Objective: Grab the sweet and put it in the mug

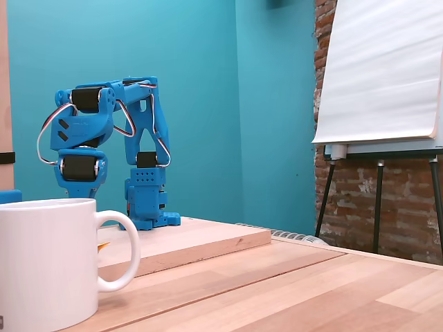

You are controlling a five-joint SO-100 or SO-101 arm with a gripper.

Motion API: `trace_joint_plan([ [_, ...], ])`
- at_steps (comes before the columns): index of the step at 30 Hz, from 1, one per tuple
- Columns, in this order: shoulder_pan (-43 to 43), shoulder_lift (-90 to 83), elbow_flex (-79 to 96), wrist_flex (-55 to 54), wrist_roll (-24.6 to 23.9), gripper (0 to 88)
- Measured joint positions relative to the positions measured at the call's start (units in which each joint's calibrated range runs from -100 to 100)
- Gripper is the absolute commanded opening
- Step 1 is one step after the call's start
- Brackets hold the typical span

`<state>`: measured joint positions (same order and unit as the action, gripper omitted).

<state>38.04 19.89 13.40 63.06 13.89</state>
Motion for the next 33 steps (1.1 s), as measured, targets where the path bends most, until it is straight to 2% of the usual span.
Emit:
trace_joint_plan([
  [3,0.0,0.0,0.0,0.0,0.2,1.2],
  [10,0.0,0.0,0.0,0.0,0.4,19.7],
  [16,0.0,0.0,0.0,0.0,0.4,30.8],
  [20,0.0,0.0,0.0,0.0,0.4,33.5],
  [33,0.0,0.0,6.0,0.0,0.4,33.5],
])
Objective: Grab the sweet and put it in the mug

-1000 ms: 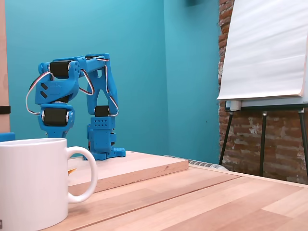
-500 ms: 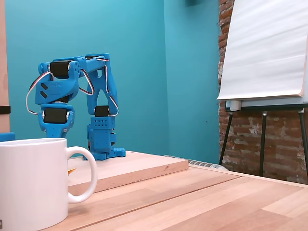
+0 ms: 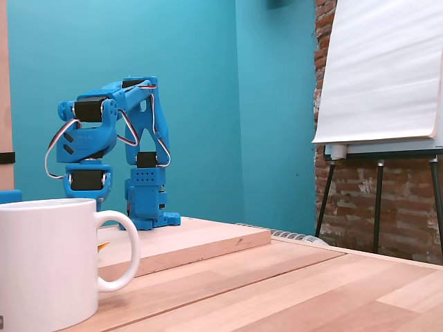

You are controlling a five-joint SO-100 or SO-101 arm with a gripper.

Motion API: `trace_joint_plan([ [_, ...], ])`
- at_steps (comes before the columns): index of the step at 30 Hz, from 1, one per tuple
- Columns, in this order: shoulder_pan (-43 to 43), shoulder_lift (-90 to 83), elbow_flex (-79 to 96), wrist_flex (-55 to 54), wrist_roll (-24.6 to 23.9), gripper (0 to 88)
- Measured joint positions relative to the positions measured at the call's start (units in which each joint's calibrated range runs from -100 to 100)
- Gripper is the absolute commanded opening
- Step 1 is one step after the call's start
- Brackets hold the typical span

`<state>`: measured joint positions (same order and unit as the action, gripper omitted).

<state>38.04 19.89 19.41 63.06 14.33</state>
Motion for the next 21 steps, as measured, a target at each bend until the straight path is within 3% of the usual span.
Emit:
trace_joint_plan([
  [21,0.0,0.0,0.4,-0.2,0.0,33.4],
])
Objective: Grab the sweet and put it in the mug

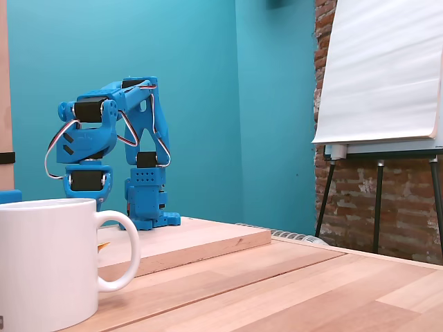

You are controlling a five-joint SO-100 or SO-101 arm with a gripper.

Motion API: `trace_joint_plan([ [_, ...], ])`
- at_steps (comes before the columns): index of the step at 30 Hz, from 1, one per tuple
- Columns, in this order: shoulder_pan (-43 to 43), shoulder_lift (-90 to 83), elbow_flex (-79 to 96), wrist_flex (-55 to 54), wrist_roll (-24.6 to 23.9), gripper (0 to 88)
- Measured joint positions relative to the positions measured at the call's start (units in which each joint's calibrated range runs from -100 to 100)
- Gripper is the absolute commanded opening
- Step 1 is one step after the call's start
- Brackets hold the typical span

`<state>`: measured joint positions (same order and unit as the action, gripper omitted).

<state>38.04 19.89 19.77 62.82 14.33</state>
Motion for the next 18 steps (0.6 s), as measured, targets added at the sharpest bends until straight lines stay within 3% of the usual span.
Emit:
trace_joint_plan([
  [7,0.1,0.0,-0.1,-0.1,0.0,30.8],
  [18,1.7,0.0,-0.9,-0.1,1.9,13.9],
])
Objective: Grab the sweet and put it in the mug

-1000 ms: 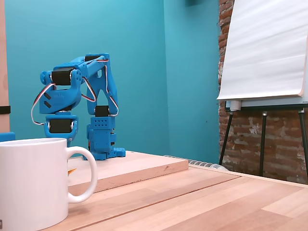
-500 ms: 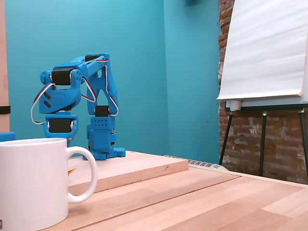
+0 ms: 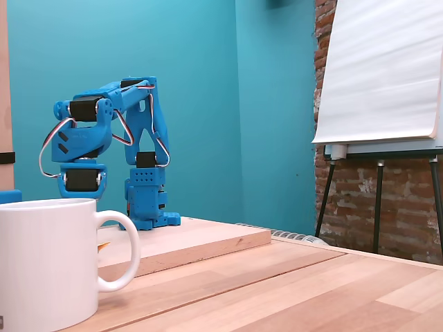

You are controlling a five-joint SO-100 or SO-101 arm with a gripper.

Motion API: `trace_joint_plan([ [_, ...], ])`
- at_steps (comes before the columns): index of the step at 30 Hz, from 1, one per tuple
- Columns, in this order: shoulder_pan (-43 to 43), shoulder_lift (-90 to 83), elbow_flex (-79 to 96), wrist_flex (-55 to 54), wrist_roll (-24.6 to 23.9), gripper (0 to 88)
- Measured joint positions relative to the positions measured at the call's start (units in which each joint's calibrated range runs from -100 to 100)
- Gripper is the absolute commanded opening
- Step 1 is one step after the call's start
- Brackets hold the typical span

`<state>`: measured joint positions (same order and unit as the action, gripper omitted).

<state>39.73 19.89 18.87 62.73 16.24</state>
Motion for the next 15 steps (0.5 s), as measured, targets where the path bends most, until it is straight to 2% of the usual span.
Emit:
trace_joint_plan([
  [15,0.8,0.0,0.0,0.0,-0.1,11.8],
])
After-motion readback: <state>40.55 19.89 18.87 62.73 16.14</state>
